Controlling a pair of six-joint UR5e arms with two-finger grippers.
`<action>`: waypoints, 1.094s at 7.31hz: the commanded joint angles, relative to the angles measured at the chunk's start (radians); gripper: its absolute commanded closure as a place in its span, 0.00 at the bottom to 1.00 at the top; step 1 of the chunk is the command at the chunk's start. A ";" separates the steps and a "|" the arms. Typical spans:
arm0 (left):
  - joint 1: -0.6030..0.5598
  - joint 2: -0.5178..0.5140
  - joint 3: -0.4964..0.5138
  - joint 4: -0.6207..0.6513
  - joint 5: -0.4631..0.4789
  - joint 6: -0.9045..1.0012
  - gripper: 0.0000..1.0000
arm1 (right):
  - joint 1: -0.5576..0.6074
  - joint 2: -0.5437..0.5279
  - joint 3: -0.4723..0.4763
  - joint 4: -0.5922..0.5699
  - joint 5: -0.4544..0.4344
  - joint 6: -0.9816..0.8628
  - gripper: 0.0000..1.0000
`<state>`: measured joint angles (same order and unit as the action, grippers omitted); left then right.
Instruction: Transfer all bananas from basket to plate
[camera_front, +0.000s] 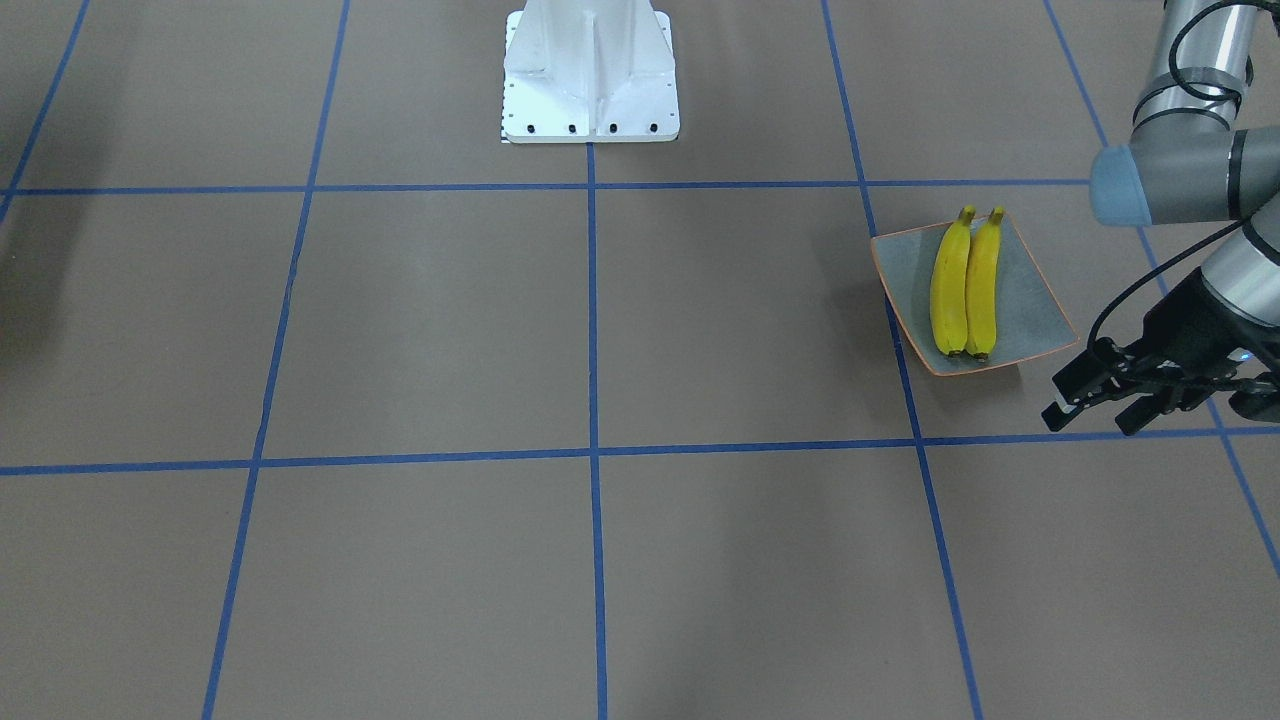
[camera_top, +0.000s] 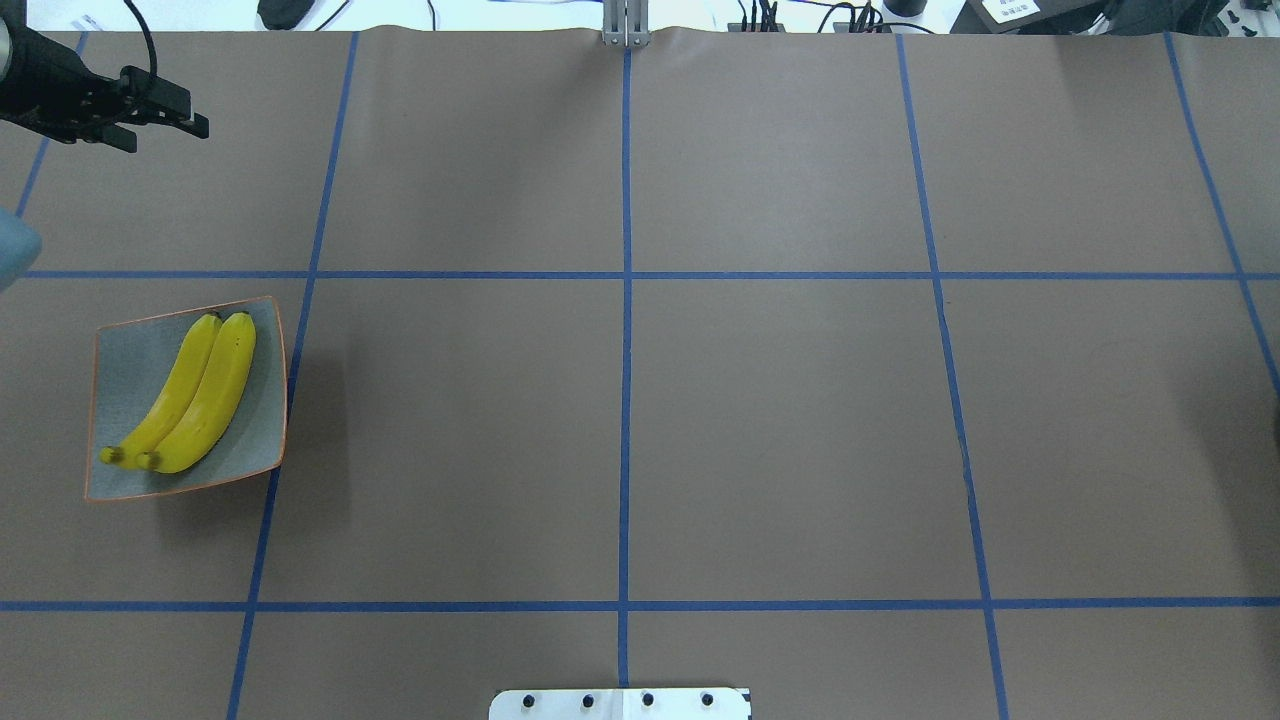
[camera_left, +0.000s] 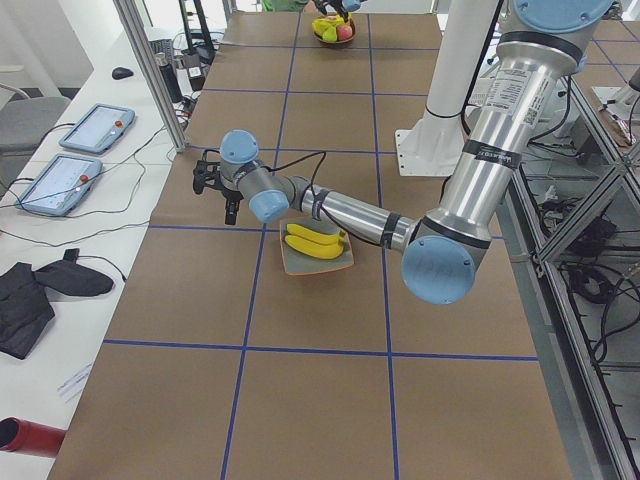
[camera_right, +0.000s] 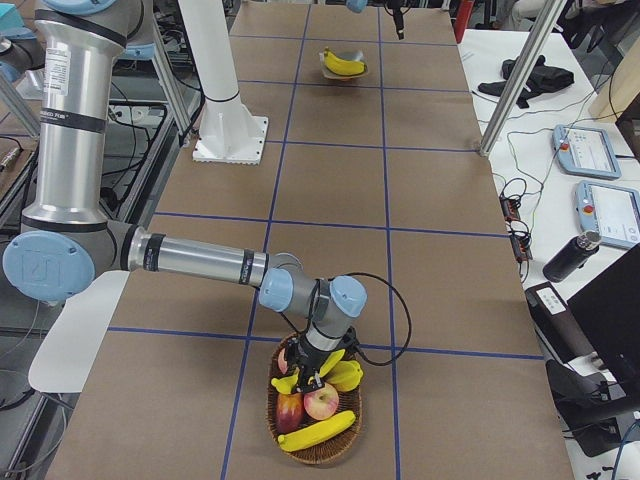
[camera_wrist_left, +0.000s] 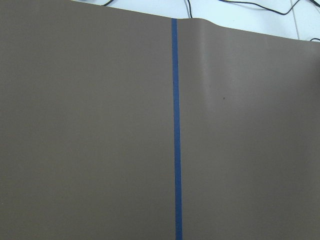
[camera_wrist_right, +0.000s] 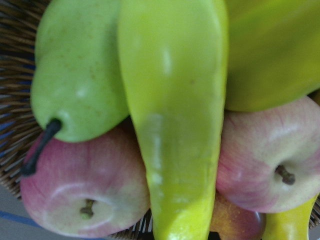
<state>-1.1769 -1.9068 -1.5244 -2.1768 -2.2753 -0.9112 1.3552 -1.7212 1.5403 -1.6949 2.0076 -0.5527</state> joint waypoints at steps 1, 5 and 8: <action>0.000 0.000 0.000 -0.001 -0.003 -0.002 0.00 | 0.001 0.002 0.038 -0.002 0.000 -0.003 1.00; 0.003 0.005 0.001 -0.003 -0.003 -0.002 0.00 | 0.120 -0.012 0.181 -0.139 -0.047 -0.105 1.00; 0.034 -0.001 0.004 -0.009 -0.003 -0.040 0.00 | 0.139 0.211 0.221 -0.285 -0.009 -0.028 1.00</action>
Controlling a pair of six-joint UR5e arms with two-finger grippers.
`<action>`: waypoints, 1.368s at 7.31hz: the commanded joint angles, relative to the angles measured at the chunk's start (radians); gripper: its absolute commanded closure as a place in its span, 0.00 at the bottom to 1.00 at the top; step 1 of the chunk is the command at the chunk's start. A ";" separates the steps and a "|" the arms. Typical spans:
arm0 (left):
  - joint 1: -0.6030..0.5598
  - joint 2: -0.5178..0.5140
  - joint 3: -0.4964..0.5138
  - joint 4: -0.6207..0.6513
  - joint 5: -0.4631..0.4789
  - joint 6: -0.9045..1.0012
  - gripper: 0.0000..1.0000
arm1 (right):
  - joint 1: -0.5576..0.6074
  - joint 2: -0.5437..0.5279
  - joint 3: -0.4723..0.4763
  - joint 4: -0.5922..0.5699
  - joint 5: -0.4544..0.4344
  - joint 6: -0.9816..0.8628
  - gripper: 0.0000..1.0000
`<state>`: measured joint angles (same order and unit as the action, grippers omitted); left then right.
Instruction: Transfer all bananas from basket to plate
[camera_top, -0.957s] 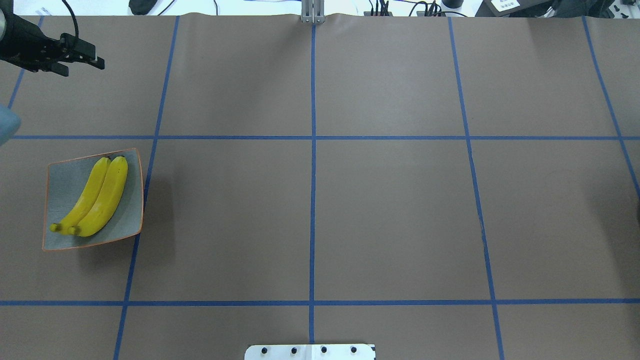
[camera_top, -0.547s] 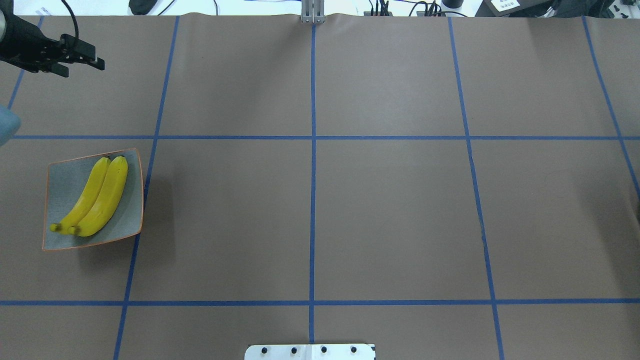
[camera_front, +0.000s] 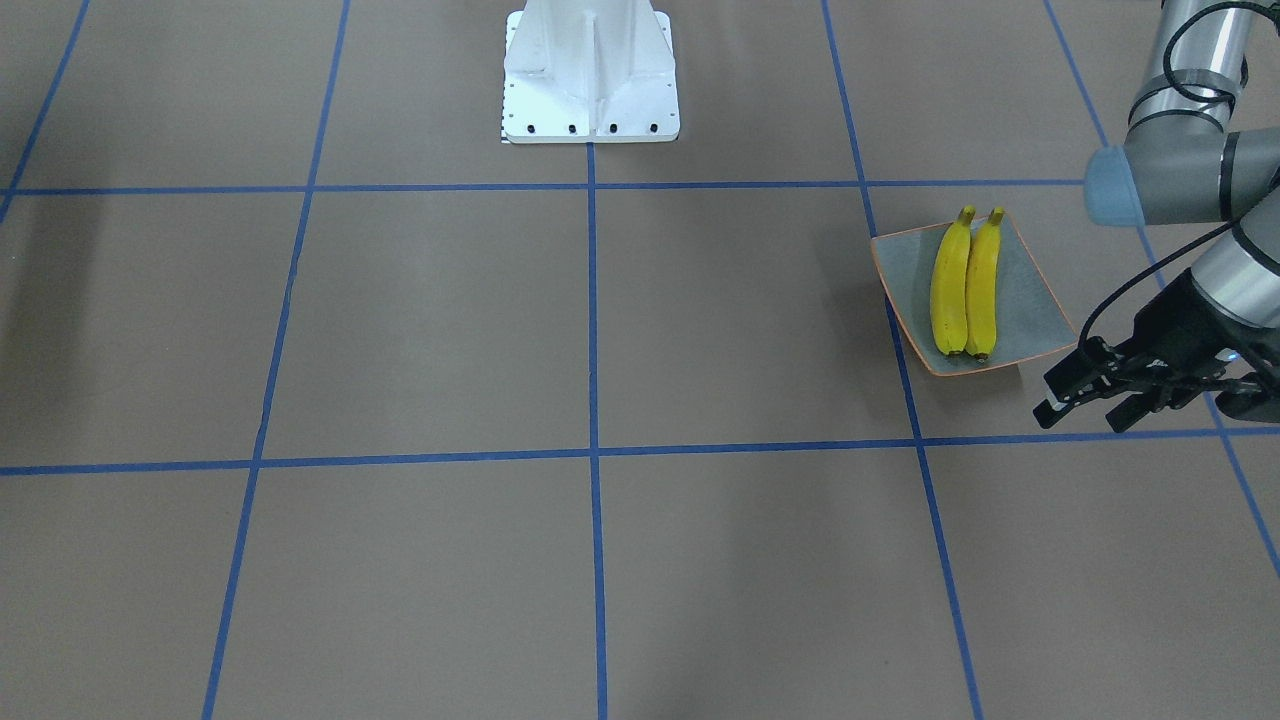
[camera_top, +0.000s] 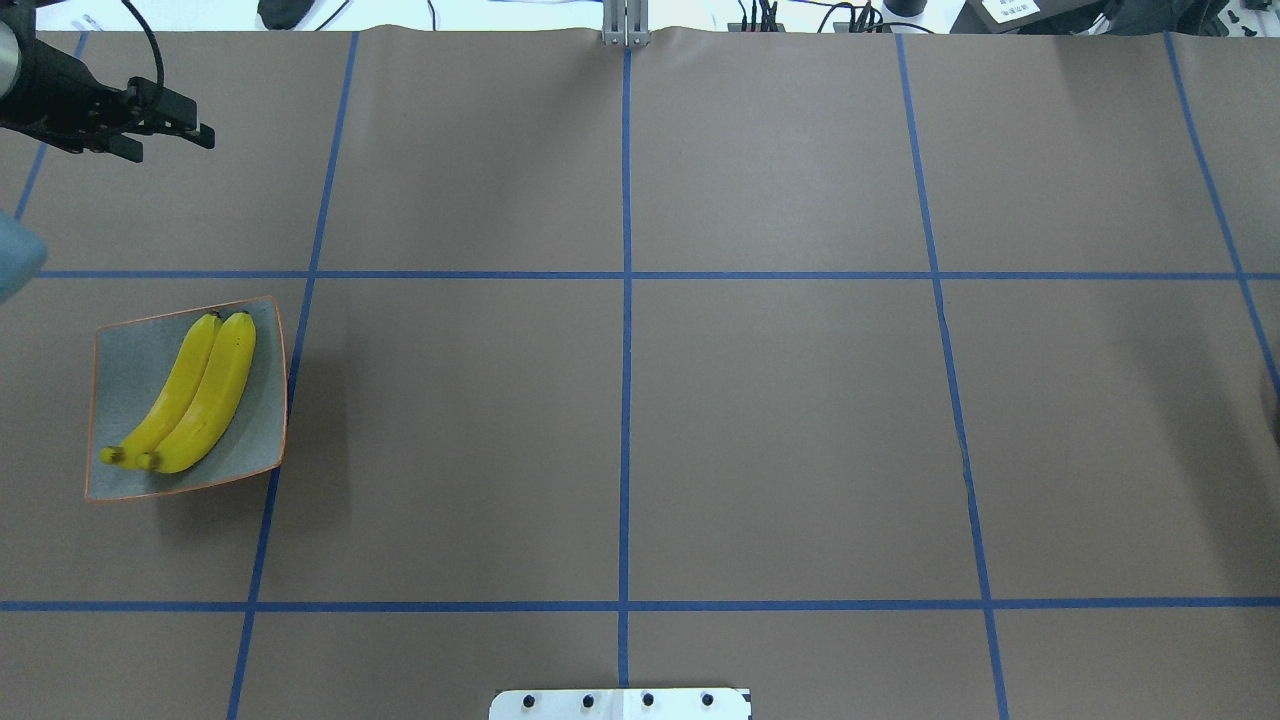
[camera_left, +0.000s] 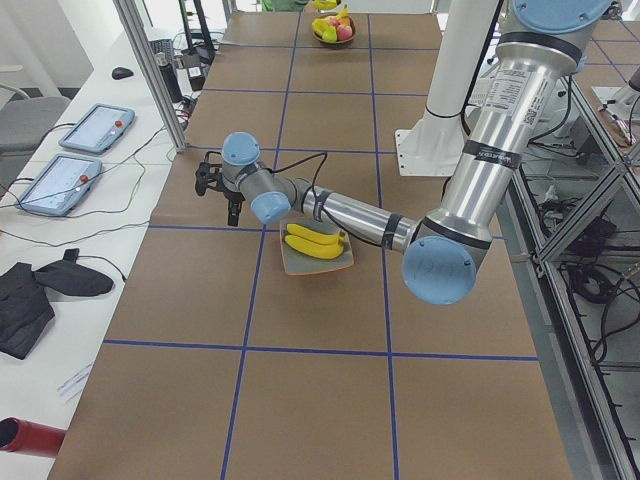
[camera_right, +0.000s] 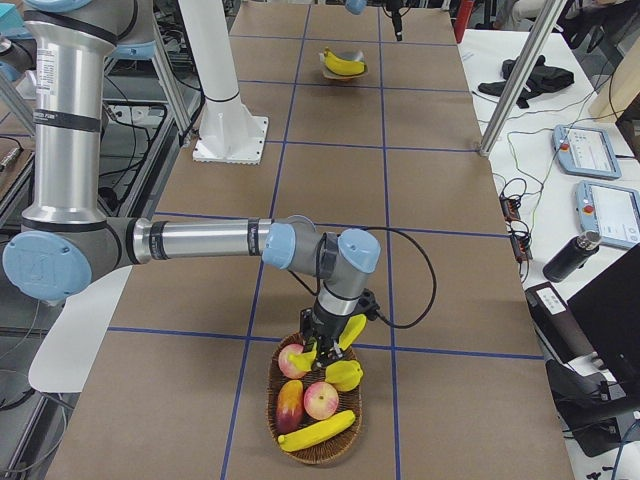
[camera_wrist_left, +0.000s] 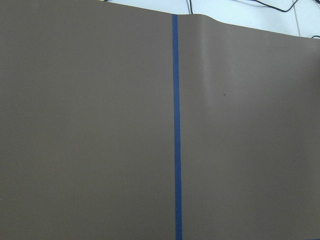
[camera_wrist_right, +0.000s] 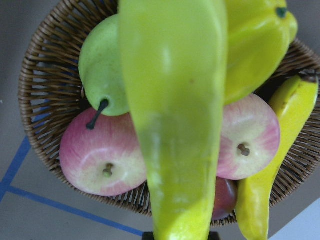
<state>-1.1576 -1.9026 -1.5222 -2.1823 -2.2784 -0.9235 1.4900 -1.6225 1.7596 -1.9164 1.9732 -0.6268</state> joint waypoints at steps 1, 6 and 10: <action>0.047 -0.038 0.005 -0.004 0.002 -0.084 0.00 | -0.016 0.203 0.008 -0.123 0.101 0.132 1.00; 0.117 -0.133 0.005 -0.162 0.003 -0.354 0.00 | -0.343 0.450 0.073 -0.222 0.398 0.653 1.00; 0.261 -0.179 0.007 -0.413 0.158 -0.632 0.00 | -0.635 0.640 0.118 -0.118 0.542 1.264 1.00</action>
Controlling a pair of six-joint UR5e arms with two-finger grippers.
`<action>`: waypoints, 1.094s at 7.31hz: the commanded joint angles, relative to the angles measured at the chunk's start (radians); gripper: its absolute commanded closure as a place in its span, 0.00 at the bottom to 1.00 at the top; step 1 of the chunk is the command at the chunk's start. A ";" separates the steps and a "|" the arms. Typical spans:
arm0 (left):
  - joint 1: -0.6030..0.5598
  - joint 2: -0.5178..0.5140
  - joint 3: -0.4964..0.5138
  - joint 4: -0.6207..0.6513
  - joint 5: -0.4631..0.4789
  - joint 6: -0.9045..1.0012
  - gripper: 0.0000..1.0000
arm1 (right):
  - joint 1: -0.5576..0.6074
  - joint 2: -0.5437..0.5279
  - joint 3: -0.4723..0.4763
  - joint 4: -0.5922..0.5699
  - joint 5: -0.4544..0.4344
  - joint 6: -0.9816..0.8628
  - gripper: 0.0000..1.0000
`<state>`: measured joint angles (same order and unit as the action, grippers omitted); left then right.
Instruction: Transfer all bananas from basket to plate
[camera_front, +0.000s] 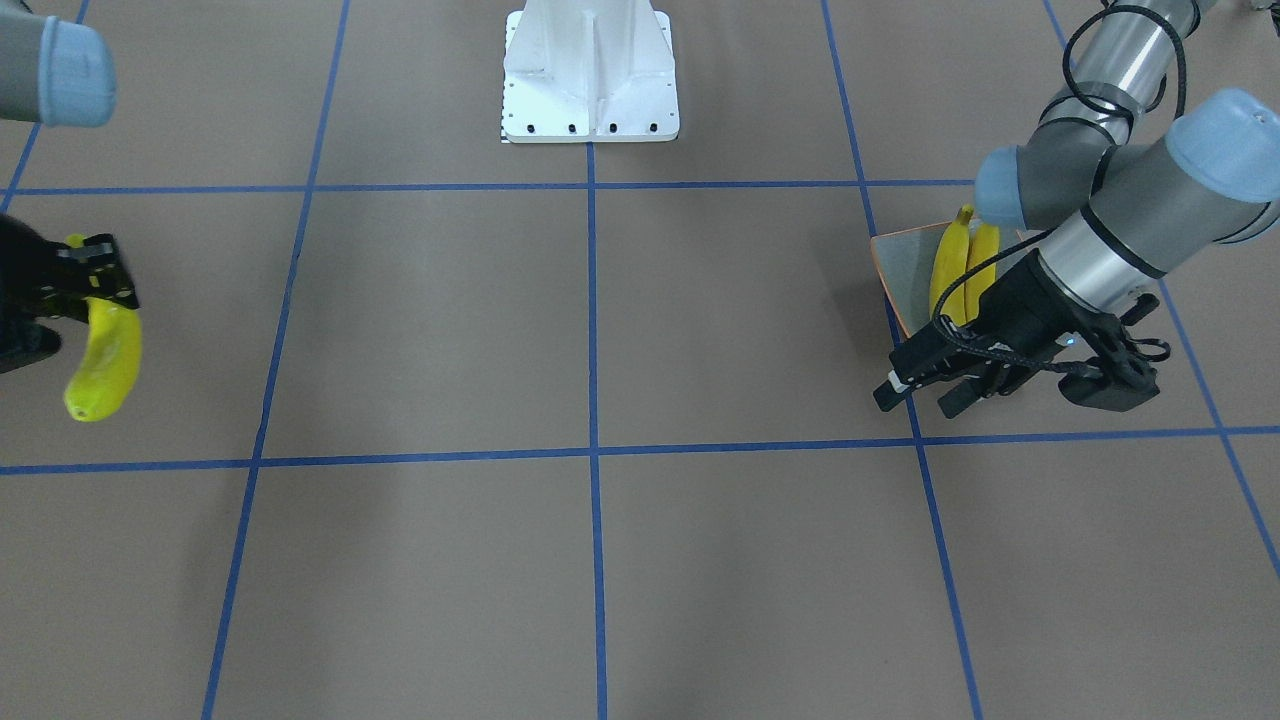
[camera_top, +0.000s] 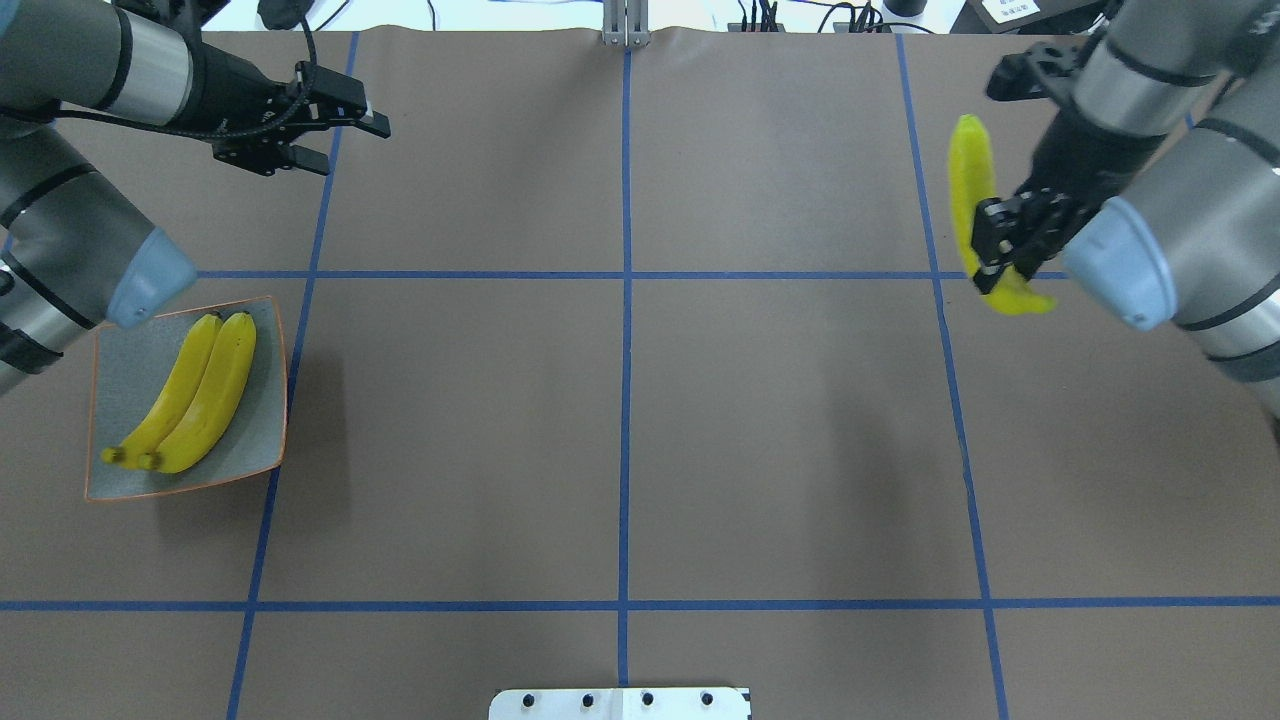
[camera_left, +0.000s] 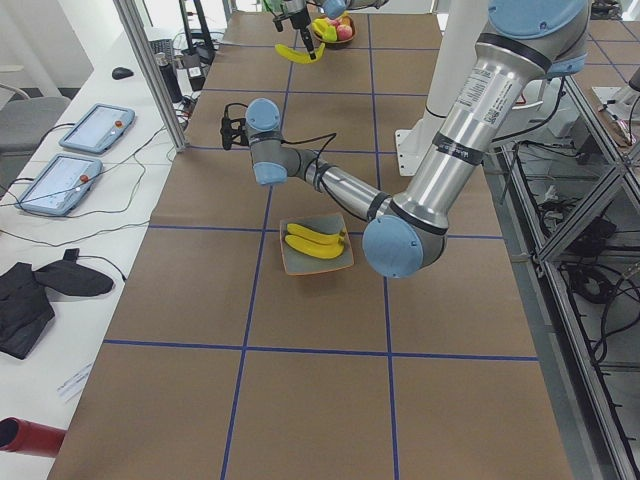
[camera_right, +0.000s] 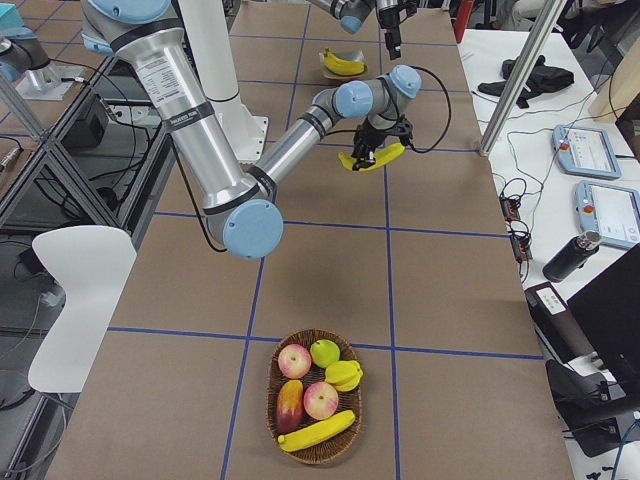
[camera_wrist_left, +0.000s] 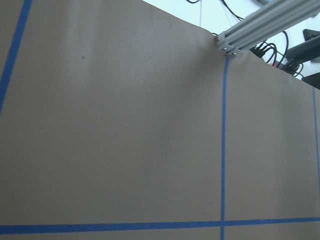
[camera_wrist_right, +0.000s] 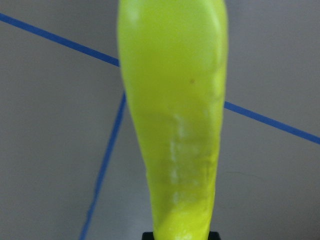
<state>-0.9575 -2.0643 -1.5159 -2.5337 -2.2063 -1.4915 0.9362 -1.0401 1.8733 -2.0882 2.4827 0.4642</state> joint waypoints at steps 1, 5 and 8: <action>0.107 -0.035 -0.001 -0.092 0.153 -0.090 0.00 | -0.108 0.083 0.006 0.104 0.066 0.256 1.00; 0.233 -0.097 0.009 -0.255 0.287 -0.202 0.00 | -0.123 0.201 -0.041 0.114 0.134 0.332 1.00; 0.276 -0.148 0.014 -0.363 0.289 -0.245 0.00 | -0.165 0.218 -0.086 0.204 0.137 0.333 1.00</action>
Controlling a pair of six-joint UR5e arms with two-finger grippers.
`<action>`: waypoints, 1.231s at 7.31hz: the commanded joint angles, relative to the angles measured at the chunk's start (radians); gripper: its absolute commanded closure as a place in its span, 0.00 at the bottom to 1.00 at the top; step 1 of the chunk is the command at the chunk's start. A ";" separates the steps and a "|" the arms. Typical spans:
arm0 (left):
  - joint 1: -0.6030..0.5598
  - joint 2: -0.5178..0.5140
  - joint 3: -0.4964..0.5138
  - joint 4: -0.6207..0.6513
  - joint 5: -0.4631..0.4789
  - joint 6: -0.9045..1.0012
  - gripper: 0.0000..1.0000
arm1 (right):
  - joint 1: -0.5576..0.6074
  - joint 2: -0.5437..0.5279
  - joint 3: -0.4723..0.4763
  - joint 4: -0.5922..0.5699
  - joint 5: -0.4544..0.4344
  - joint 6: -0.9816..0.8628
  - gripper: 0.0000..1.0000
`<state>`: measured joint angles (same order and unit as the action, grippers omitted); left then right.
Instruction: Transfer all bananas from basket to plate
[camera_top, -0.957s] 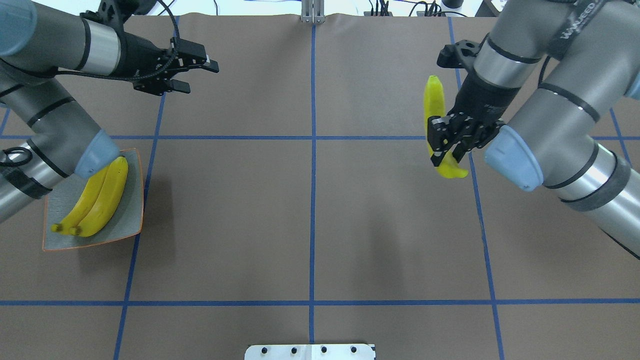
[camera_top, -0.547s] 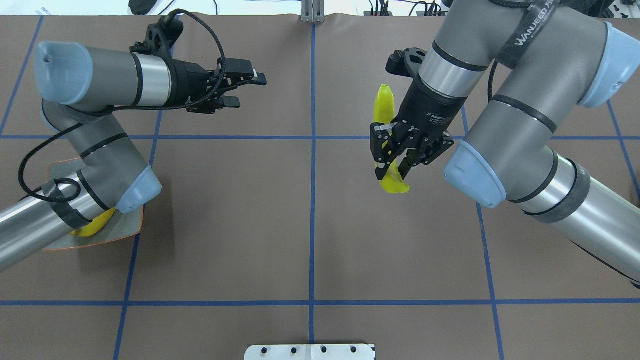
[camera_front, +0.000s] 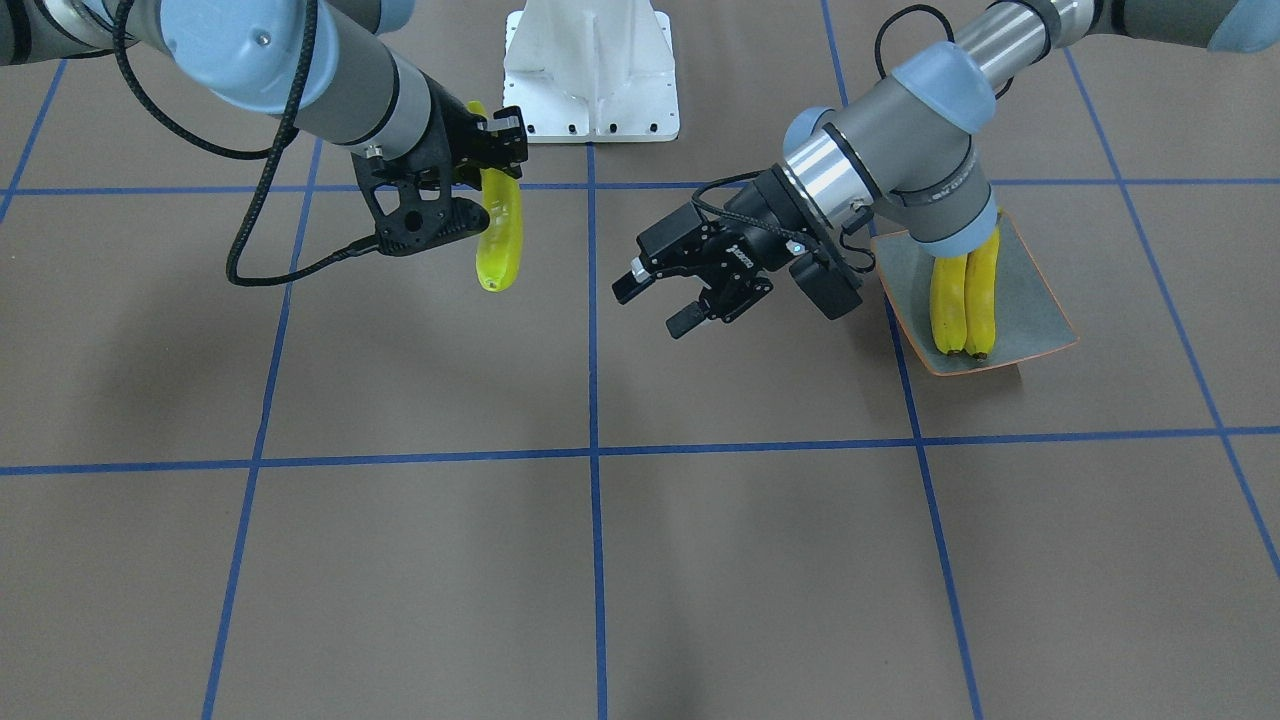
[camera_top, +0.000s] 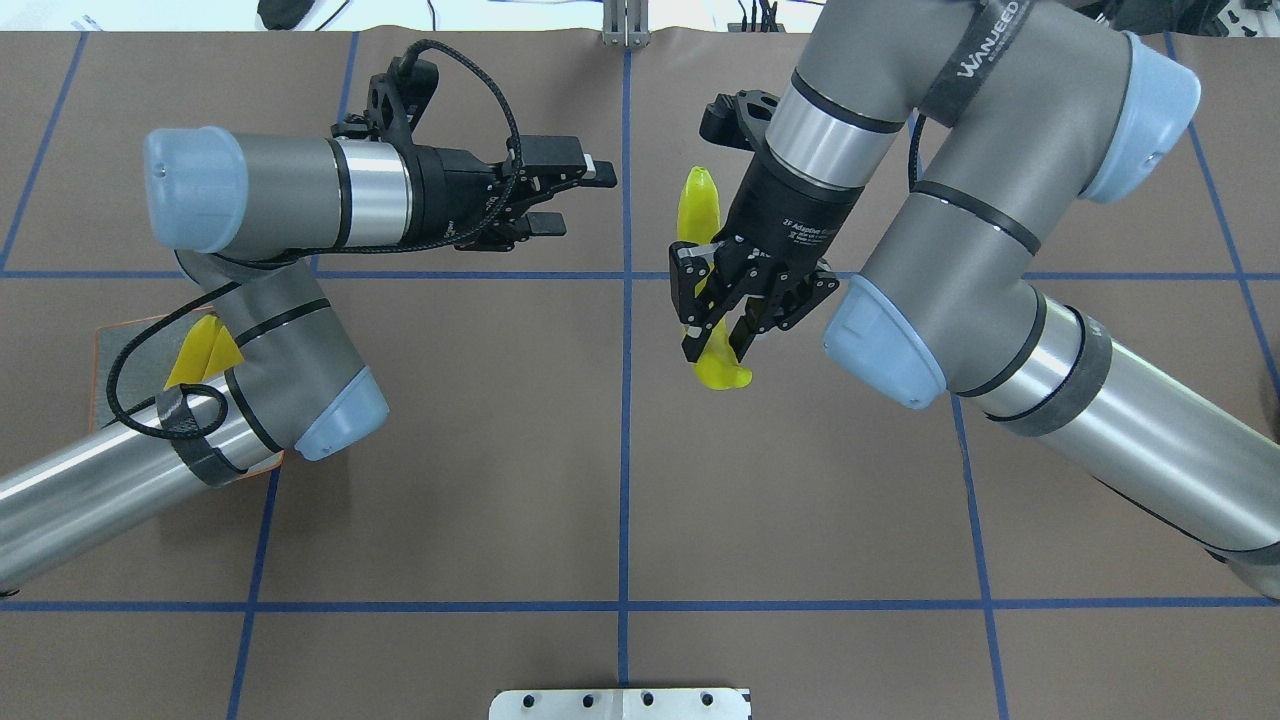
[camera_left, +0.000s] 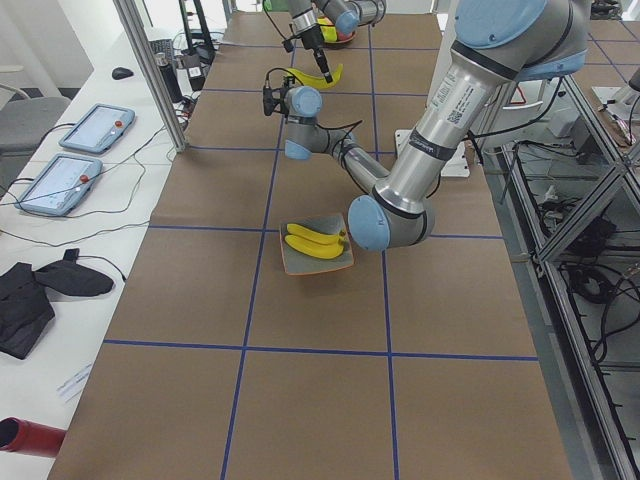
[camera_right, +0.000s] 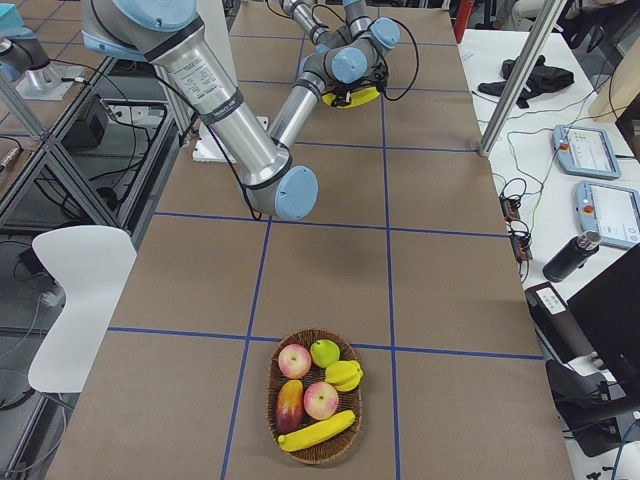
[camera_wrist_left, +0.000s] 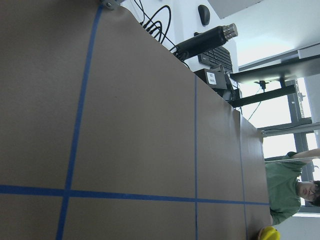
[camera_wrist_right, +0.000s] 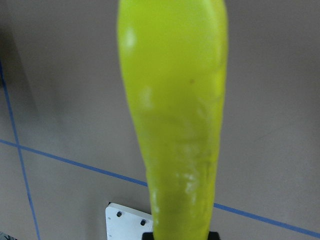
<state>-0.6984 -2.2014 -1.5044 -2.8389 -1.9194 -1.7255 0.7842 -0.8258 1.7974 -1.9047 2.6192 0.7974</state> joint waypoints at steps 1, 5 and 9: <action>0.023 -0.011 0.004 -0.083 0.002 -0.011 0.00 | -0.014 0.004 -0.009 0.021 0.001 0.002 1.00; 0.120 -0.011 0.021 -0.140 0.103 -0.009 0.00 | -0.014 0.002 -0.004 0.023 0.010 0.003 1.00; 0.155 -0.018 0.023 -0.140 0.115 -0.008 0.00 | -0.023 -0.006 -0.004 0.035 0.010 0.003 1.00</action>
<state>-0.5485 -2.2157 -1.4833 -2.9788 -1.8090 -1.7341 0.7635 -0.8277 1.7931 -1.8789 2.6292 0.8007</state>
